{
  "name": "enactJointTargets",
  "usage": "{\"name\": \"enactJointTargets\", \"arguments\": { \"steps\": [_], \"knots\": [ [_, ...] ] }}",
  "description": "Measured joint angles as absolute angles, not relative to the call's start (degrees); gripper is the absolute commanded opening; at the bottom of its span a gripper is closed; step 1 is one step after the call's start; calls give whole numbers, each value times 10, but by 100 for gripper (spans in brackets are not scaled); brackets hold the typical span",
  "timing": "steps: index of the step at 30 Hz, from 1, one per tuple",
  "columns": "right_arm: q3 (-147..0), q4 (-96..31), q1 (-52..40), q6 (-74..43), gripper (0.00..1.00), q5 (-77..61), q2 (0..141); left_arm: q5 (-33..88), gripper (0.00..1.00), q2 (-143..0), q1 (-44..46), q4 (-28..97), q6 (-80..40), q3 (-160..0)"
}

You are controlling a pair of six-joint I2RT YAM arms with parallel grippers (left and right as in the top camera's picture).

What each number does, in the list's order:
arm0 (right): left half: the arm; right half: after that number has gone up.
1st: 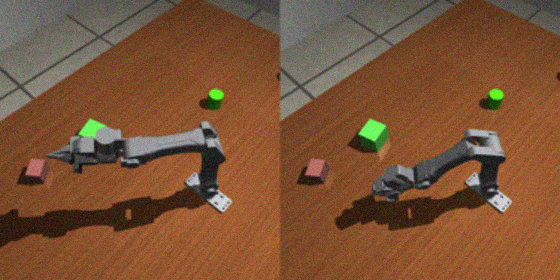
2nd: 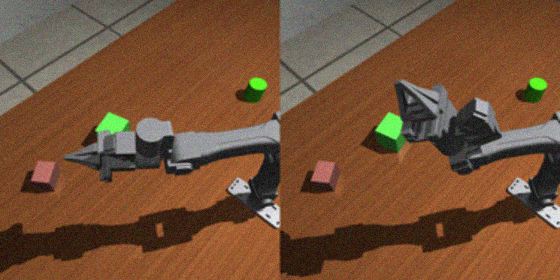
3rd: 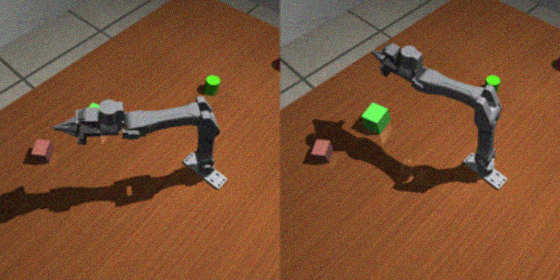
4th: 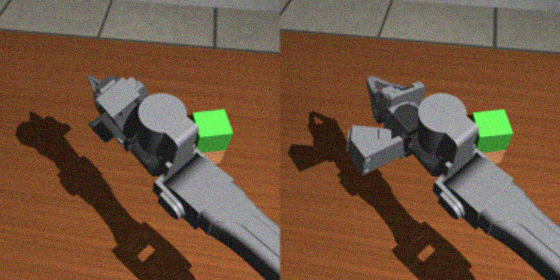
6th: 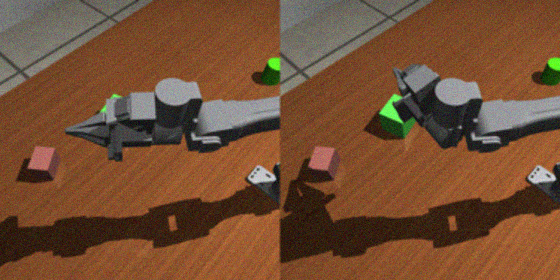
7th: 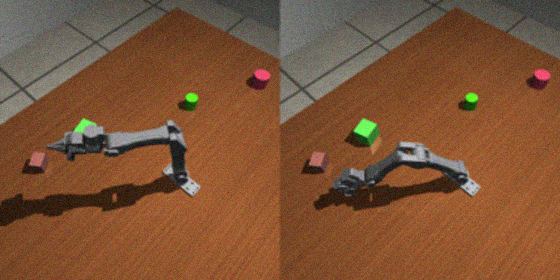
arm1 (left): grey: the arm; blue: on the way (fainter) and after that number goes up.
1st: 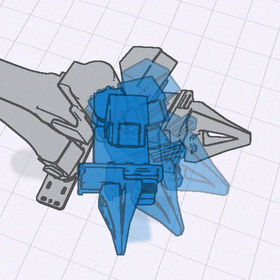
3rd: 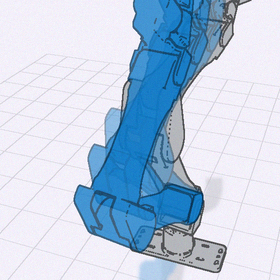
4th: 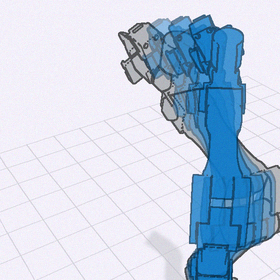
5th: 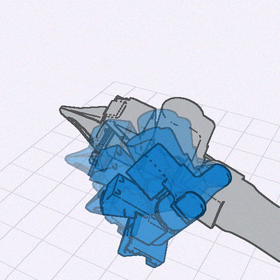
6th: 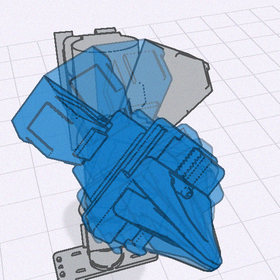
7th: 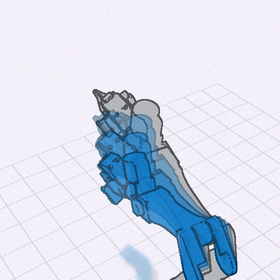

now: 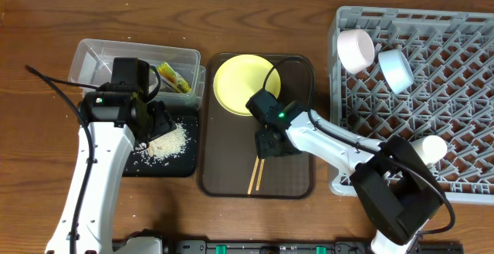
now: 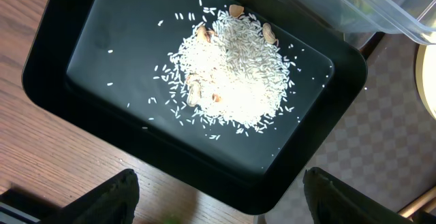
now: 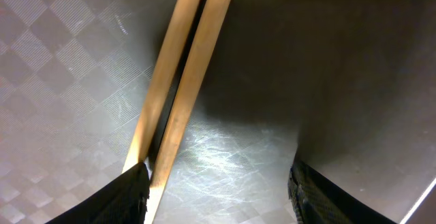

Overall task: Sort waste into correct bins and load items into the dishwasher rack
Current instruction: 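Reach the right gripper to the chopsticks and grasp one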

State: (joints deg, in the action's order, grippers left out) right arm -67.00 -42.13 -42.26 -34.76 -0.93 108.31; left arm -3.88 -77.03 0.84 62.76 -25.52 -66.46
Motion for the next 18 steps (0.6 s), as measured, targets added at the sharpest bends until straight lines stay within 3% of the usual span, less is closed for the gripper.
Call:
{"name": "enactJointTargets", "arguments": {
  "steps": [3, 6, 12, 18],
  "knots": [
    [-670, -421, -431, -351, 64, 1, 1083, -39, 80, -770, 8, 628, -255, -665],
    [-667, -422, -438, -353, 57, 5, 1083, -39, 80, -770, 8, 628, -255, -665],
    [-662, -430, -441, -360, 27, 22, 1083, -39, 80, -770, 8, 628, -255, -665],
    [-662, -441, -438, -370, 7, 28, 1083, -39, 80, -770, 8, 628, -255, -665]
  ]
}}
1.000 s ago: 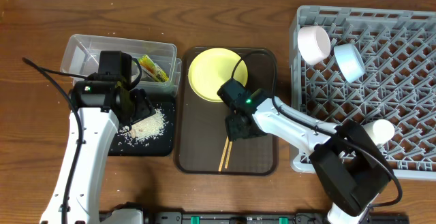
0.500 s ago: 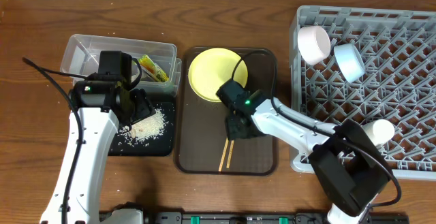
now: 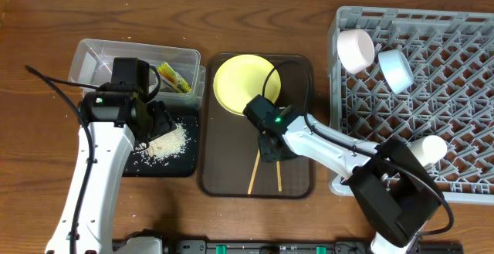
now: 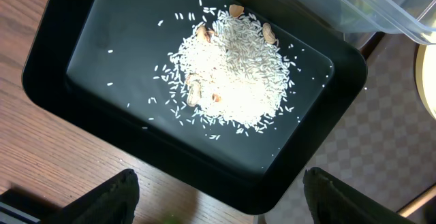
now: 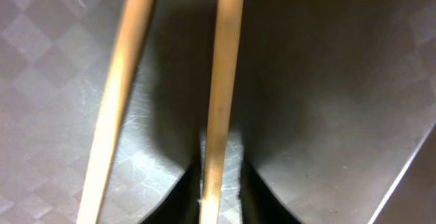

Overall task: Sort waste into correct bins and load items into the dishwasher rack
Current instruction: 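Reach the right gripper to the chopsticks and grasp one, then place the chopstick upright into the rack with the right gripper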

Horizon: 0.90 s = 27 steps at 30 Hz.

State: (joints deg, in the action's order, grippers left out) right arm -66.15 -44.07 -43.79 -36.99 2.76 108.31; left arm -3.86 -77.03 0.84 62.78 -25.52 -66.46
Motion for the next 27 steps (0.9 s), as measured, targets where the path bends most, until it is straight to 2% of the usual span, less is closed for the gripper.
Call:
{"name": "enactJointTargets", "arguments": {
  "steps": [2, 15, 27],
  "knots": [
    [-662, -444, -431, -371, 1, 27, 1083, -39, 80, -770, 8, 628, -255, -665],
    [-662, -483, -354, -330, 1, 24, 1065, -39, 80, -770, 8, 628, -255, -665],
    [-692, -530, -214, -224, 1, 24, 849, -39, 80, -770, 8, 628, -255, -665]
  ]
}}
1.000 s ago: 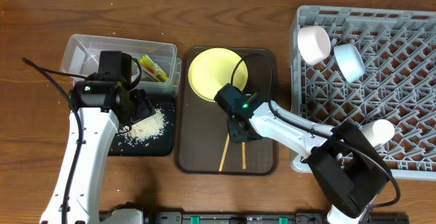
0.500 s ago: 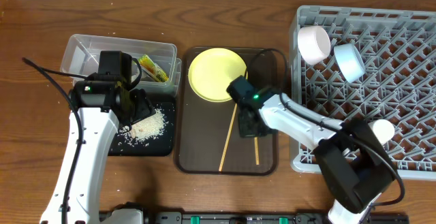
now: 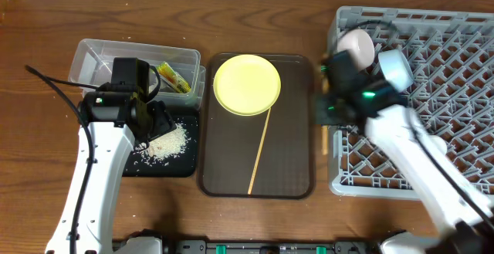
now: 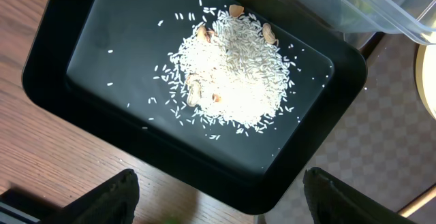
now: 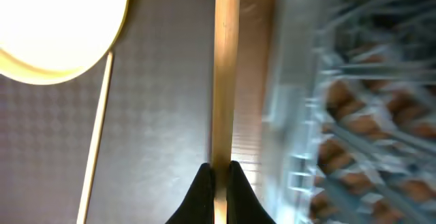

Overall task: Sort waste into correct bins and load items into the dishwasher rack
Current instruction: 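Place the chopstick upright into the rack with the right gripper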

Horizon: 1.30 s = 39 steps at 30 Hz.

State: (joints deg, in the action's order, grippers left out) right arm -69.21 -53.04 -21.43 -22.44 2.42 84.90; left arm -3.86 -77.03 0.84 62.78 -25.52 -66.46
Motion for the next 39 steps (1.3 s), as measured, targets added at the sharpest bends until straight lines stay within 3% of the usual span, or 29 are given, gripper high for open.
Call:
{"name": "enactJointTargets", "arguments": {
  "steps": [11, 21, 24, 28, 39],
  "knots": [
    [-693, -594, -68, -127, 1, 27, 821, -39, 80, -770, 8, 628, -255, -665],
    [-693, -597, -43, -76, 2, 28, 896, -39, 80, -770, 8, 628, -255, -665],
    [-693, -594, -43, -70, 14, 28, 914, -39, 80, -770, 8, 628, -255, -665],
    [-693, -587, -43, -55, 16, 28, 929, -39, 80, -770, 8, 627, -255, -665],
    [-760, -600, -43, -47, 37, 8, 916, -39, 84, -770, 8, 628, -257, -665]
  ]
}}
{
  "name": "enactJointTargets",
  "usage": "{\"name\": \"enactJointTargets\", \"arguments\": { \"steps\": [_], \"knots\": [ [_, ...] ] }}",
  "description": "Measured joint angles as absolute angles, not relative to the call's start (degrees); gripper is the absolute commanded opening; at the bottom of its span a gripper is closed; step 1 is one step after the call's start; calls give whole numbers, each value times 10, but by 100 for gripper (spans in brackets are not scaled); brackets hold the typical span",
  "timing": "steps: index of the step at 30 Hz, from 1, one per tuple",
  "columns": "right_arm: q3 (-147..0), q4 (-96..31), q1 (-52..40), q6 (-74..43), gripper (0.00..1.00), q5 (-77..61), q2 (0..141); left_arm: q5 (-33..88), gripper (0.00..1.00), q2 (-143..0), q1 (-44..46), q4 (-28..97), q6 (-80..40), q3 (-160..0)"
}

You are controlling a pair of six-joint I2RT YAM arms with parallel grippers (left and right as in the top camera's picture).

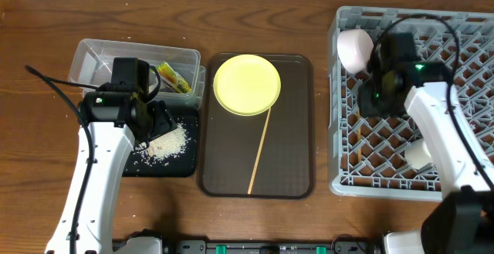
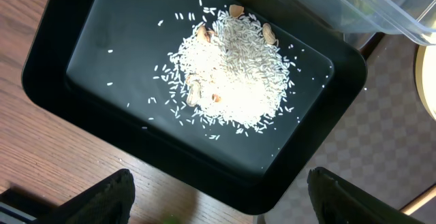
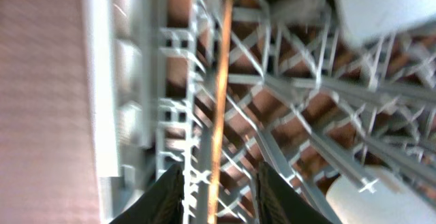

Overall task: Sort waste into correct bins and load items into the dishwasher rack
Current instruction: 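Place the chopstick upright into the rack with the right gripper, then grasp the second chopstick on the brown tray with the right gripper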

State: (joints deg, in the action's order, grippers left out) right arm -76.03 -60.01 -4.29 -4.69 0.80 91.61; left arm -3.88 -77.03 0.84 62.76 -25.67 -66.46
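Observation:
My right gripper hangs over the left part of the grey dishwasher rack. In the right wrist view its jaws stand apart, open. A wooden chopstick lies between them on the rack's grid, touching neither finger. The second chopstick rests on the brown tray, below the yellow plate. My left gripper is open and empty above the black tray holding a pile of rice.
A clear bin with a yellow wrapper stands behind the black tray. In the rack are a white cup at the back left and another cup at the front right.
My right gripper was shut on a chopstick at the tray's right edge beside the rack. It is now over the rack and open, with the chopstick lying on the grid. The left arm has not moved.
My right gripper was open over two chopsticks lying together on the brown tray. It then shut on the right one. Later it held that chopstick beside the rack. Now the chopstick lies in the rack, released. One chopstick stays on the tray. The left gripper stayed over the rice.

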Motion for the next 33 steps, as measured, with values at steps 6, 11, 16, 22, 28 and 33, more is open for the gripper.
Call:
{"name": "enactJointTargets", "arguments": {
  "steps": [6, 11, 16, 22, 28, 33],
  "knots": [
    [-801, -559, -63, -47, 56, -76, 882, -39, 85, -770, 8, 628, -257, -665],
    [-801, -551, -143, -57, 56, -120, 888, -39, 85, -770, 8, 627, -257, -665],
    [-801, -542, -223, -90, 56, -131, 918, -39, 85, -770, 8, 628, -257, -665],
    [-801, -536, -304, -132, 57, -133, 997, -39, 85, -770, 8, 628, -257, -665],
    [-801, -534, -374, -195, 54, -134, 1089, -39, 85, -770, 8, 628, -257, -665],
    [-801, -533, -415, -263, 50, -109, 1149, -39, 85, -770, 8, 628, -257, -665]
  ]
}}
